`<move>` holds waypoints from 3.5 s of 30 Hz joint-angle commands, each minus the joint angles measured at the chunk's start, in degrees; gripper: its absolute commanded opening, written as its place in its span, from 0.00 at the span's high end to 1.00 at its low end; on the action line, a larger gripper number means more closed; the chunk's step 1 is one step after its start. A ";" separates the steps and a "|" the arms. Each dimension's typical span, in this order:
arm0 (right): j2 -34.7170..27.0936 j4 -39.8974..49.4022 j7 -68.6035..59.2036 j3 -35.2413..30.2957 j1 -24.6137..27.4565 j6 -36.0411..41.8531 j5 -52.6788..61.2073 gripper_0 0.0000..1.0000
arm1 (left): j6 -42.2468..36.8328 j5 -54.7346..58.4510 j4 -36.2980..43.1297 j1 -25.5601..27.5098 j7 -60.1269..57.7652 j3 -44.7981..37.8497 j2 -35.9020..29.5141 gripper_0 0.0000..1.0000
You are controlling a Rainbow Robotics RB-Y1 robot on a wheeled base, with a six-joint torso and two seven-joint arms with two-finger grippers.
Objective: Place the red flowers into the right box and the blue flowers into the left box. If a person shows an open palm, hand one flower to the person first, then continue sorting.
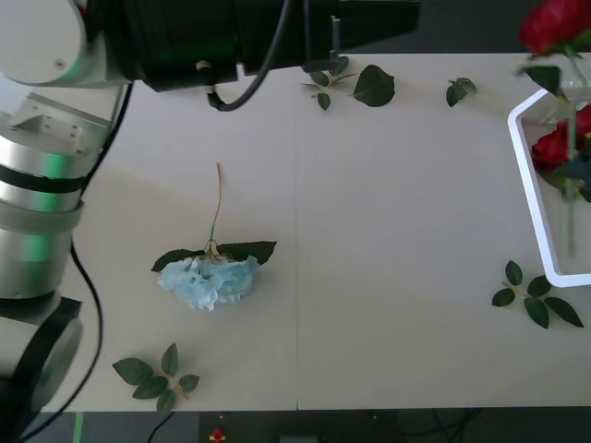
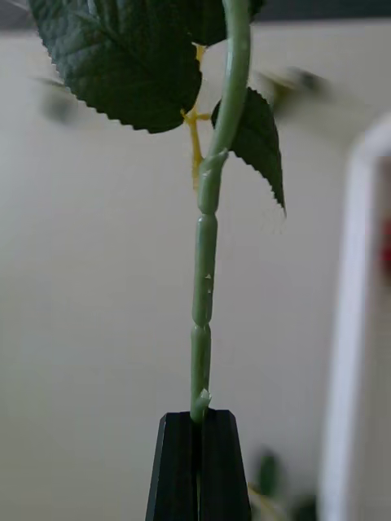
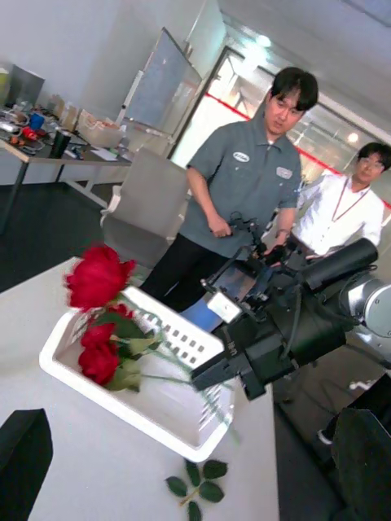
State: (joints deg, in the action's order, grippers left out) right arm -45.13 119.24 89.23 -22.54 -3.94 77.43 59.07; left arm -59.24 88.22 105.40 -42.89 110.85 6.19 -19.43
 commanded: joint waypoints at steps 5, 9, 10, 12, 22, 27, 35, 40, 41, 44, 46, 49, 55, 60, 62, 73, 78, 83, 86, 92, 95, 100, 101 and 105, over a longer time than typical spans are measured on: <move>-2.51 -5.42 -4.59 -0.31 0.60 0.62 -16.35 1.00 | 0.62 3.63 -0.81 -7.38 -6.35 -2.85 -10.89 0.00; -2.51 -8.85 -5.03 2.33 -0.98 -0.43 -27.34 1.00 | 0.88 8.37 -4.85 -10.55 -15.84 -3.73 -14.14 0.00; -2.51 -10.08 -5.21 2.85 -1.59 -0.96 -29.18 1.00 | 1.06 8.64 -5.90 -11.25 -17.95 -3.82 -14.49 0.00; -2.51 -12.54 -5.12 3.56 -2.56 -1.93 -31.12 1.00 | 1.85 8.64 -7.49 -11.78 -21.20 -3.90 -14.58 0.00; -2.51 -25.55 -3.27 6.63 -8.80 -9.49 -37.45 1.00 | 4.92 5.30 -10.47 -8.17 -43.17 -5.31 -13.79 0.00; -2.42 -26.69 -2.83 6.90 -8.71 -11.77 -37.97 0.00 | 4.31 -2.26 -2.56 -4.92 -62.07 -7.60 -15.02 0.00; -2.51 -26.51 -2.04 6.90 -8.80 -11.86 -36.74 0.00 | 4.57 -1.03 7.19 -4.57 -73.94 -14.45 -15.11 0.00; -2.51 -24.32 -0.90 5.49 -8.71 -9.31 -32.52 0.00 | 3.69 -9.29 13.26 -4.92 -99.25 -14.89 -16.08 0.00; -2.51 -23.17 -0.64 4.79 -8.71 -8.17 -30.85 0.00 | 2.37 -11.58 14.22 -5.01 -105.05 -14.80 -17.04 0.00; -2.51 -19.57 -0.11 3.12 -7.92 -6.06 -26.11 0.00 | -2.81 -15.18 16.16 -4.92 -116.12 -14.89 -17.57 0.00; -2.51 -18.69 0.16 2.77 -7.66 -5.71 -25.05 0.00 | -4.13 -15.97 16.42 -4.92 -118.32 -14.89 -17.75 0.00; -1.89 -12.98 3.14 1.62 -6.25 -5.27 -17.76 0.00 | -13.45 -20.98 18.97 -4.92 -133.00 -13.84 -20.29 0.00; 1.97 -6.74 10.97 -0.49 -6.16 -5.36 -4.75 0.00 | -25.31 -30.47 23.72 -4.83 -156.38 -7.42 -23.90 0.00; 4.44 -2.08 16.33 -0.93 -6.16 -5.53 9.58 0.00 | -32.17 -41.90 24.33 -0.97 -170.53 -0.83 -24.95 0.00; 4.61 -2.08 18.88 -1.01 -6.16 -5.71 16.96 0.00 | -32.78 -47.00 23.45 1.32 -173.96 1.63 -24.78 0.00; 6.63 0.03 36.19 6.02 -6.16 -5.53 42.62 0.00 | -33.84 -64.93 5.17 8.88 -178.00 4.18 -15.64 0.00; 7.86 0.91 42.17 9.27 -6.43 -4.21 45.96 0.00 | -33.92 -64.57 0.25 8.88 -180.46 0.93 -11.51 0.00; 9.53 0.91 46.39 9.18 -7.22 0.18 46.23 0.00 | -33.92 -64.14 -2.74 8.88 -181.16 -0.92 -7.64 0.00; 10.06 0.91 47.35 9.27 -7.39 1.59 46.40 0.00 | -33.84 -63.87 -5.46 8.88 -180.81 -1.80 -5.44 0.00; 11.73 0.91 47.79 9.45 -8.19 3.78 46.49 0.00 | -29.97 -62.47 -13.29 8.88 -179.76 -2.15 -2.63 0.00; 11.91 0.91 48.06 9.62 -8.10 3.87 46.49 0.00 | -28.04 -61.59 -16.28 8.88 -178.79 -3.03 -1.49 0.00; 11.99 0.91 48.41 9.89 -8.19 3.78 46.49 0.00 | -23.64 -56.66 -21.37 8.88 -177.47 -5.84 -0.43 0.00; 11.99 0.91 48.41 9.97 -8.10 3.78 46.49 0.00 | -22.32 -54.47 -22.34 8.88 -177.47 -6.28 -0.52 0.00; 11.91 0.91 48.49 10.15 -8.10 3.70 46.75 0.00 | -19.51 -48.84 -25.59 8.88 -176.77 -6.63 -0.43 0.00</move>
State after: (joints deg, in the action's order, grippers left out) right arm -34.27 118.11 135.38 -12.97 -10.55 81.02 104.76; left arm -80.95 36.34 81.54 -34.08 -68.44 0.79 -20.54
